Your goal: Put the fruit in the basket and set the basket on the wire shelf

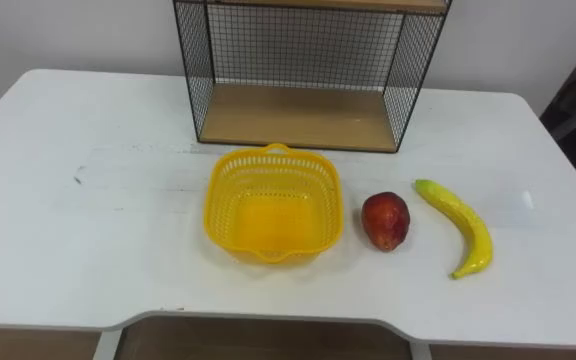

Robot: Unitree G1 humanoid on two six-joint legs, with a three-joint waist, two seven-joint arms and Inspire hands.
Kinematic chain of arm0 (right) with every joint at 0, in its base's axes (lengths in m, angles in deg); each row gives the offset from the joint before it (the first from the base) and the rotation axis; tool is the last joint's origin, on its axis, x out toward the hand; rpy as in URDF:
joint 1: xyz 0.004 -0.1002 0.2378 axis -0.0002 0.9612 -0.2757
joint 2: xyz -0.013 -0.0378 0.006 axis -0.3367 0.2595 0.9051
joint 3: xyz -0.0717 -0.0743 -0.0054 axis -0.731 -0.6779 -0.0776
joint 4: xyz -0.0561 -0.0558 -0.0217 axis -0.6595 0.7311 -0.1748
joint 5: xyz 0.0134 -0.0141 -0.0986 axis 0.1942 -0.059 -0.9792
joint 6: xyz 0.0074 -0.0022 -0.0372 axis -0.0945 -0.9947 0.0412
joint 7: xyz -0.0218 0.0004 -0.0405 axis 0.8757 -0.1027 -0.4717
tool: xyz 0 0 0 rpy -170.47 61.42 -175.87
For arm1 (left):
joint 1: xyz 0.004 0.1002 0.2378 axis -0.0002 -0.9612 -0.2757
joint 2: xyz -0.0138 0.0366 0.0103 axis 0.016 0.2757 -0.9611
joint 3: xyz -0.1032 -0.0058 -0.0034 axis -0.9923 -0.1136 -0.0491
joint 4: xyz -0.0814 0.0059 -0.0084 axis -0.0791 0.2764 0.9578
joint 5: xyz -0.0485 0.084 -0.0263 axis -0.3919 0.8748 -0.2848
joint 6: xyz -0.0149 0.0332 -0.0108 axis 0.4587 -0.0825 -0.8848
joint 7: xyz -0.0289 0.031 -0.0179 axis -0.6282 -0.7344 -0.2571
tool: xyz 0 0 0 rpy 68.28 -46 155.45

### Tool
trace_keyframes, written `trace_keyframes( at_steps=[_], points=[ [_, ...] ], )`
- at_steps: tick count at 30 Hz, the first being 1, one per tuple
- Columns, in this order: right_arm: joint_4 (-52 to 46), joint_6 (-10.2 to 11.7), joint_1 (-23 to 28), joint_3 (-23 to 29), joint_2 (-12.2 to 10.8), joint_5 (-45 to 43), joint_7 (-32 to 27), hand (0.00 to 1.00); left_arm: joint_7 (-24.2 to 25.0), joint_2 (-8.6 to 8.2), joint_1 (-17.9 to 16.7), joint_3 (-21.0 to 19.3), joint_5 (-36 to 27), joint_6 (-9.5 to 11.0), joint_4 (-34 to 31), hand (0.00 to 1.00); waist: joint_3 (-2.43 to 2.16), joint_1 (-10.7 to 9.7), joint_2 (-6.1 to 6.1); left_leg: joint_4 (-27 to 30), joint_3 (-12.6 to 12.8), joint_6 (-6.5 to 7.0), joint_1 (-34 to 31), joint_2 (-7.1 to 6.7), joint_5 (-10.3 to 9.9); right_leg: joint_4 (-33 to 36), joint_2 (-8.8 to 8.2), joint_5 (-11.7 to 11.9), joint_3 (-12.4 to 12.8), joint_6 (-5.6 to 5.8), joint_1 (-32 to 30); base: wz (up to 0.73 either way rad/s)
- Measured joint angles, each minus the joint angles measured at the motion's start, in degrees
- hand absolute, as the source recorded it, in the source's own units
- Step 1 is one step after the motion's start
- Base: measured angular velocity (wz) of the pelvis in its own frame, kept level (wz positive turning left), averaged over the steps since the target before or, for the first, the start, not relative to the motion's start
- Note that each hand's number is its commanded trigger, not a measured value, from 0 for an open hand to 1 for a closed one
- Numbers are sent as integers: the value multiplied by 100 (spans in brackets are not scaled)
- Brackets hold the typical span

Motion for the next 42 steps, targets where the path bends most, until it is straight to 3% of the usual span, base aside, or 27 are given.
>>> trace_keyframes(
  at_steps=[7, 13, 22, 30, 37, 42],
  points=[
    [2, 5, 9, -8, -1, 44, -52, 0, -46, -7, -8, -91, -46, 8, 0, 0, -2, 6, 4, -7, -8, 0, 56, 0, 0, -4, 0, -7, 1, 0, 62, 0],
    [160, 5, 10, 22, -12, 597, -300, 0, -264, -51, -27, -93, -57, 17, 26, 0, -1, -5, 0, -8, -8, 0, 58, 0, 0, -4, 0, -9, 25, 2, 70, 0],
    [161, 29, 1, 815, -31, 1390, -880, 0, -292, -60, -40, -282, -16, 95, -11, 0, -4, -101, -12, -14, -18, -1, 32, 0, -1, -6, 0, -26, 5, 2, 47, 0],
    [131, 271, 56, 1645, -77, 4074, -1469, 0, -535, -98, -199, -713, -40, 141, -14, 0, -32, -215, -58, -17, -10, -4, 34, 0, -3, -6, 4, -35, 39, 3, 42, 0],
    [144, 521, 128, 2504, -96, 6795, -1692, 0, -607, -147, -352, -1033, -68, 348, 5, 0, -39, -330, -34, -5, -8, -5, 58, 3, -5, 12, 9, -33, 67, -1, 64, 0],
    [119, 735, 125, 3133, -42, 7723, -1937, 0, -675, -144, -455, -1247, -61, 444, 5, 0, -37, -477, -54, -7, -3, -7, 53, 2, -8, 15, 8, -38, 87, -4, 53, 0]
  ],
)
